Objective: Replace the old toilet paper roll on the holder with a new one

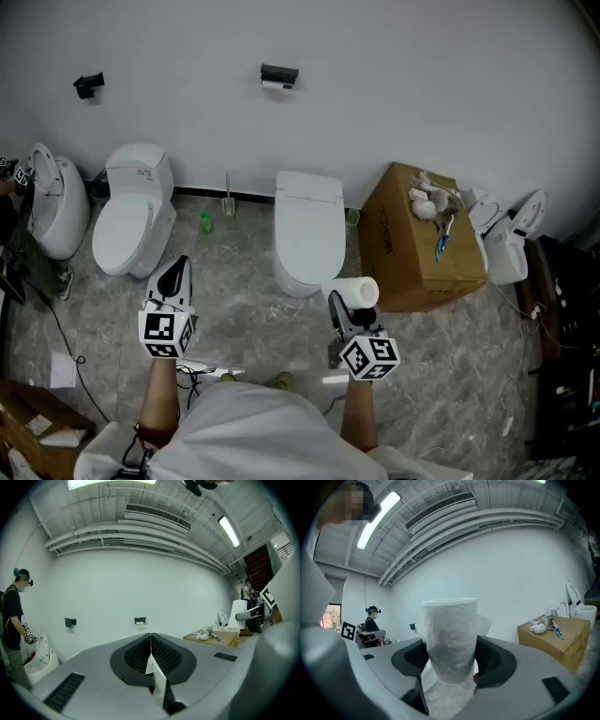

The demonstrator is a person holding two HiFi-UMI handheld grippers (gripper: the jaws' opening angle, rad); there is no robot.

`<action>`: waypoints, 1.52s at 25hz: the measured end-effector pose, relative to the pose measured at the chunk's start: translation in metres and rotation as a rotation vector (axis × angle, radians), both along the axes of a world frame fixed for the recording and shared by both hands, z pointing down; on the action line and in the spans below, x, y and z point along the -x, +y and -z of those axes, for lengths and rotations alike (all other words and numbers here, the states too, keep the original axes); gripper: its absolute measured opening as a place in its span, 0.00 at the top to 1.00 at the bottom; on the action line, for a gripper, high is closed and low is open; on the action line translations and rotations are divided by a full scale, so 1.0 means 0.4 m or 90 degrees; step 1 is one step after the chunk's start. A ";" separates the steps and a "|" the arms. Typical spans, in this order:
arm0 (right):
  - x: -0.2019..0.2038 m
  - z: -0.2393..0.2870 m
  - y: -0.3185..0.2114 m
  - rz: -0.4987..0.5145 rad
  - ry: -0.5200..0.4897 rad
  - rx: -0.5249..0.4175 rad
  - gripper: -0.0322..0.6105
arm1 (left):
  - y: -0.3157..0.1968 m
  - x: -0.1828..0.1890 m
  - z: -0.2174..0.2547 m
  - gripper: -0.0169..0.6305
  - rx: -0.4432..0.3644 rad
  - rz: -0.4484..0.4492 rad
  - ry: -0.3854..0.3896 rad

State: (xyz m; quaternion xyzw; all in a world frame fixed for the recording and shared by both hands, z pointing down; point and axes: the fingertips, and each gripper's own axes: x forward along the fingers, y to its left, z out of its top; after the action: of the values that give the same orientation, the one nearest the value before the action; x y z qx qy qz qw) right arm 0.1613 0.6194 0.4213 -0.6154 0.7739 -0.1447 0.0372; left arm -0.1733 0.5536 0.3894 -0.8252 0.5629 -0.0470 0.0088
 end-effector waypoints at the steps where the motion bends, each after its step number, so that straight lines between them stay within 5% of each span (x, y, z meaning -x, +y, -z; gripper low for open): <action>1: 0.001 -0.001 -0.003 0.000 -0.002 -0.002 0.49 | -0.003 -0.004 0.001 0.94 -0.002 -0.003 0.000; 38: 0.069 -0.008 -0.021 0.031 -0.006 0.010 0.49 | -0.009 0.014 -0.009 0.90 0.000 -0.033 0.009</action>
State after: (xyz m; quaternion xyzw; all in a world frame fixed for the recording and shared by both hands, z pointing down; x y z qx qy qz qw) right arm 0.1336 0.6109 0.4244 -0.5962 0.7871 -0.1548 0.0326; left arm -0.1789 0.5501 0.3931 -0.8396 0.5417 -0.0408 0.0063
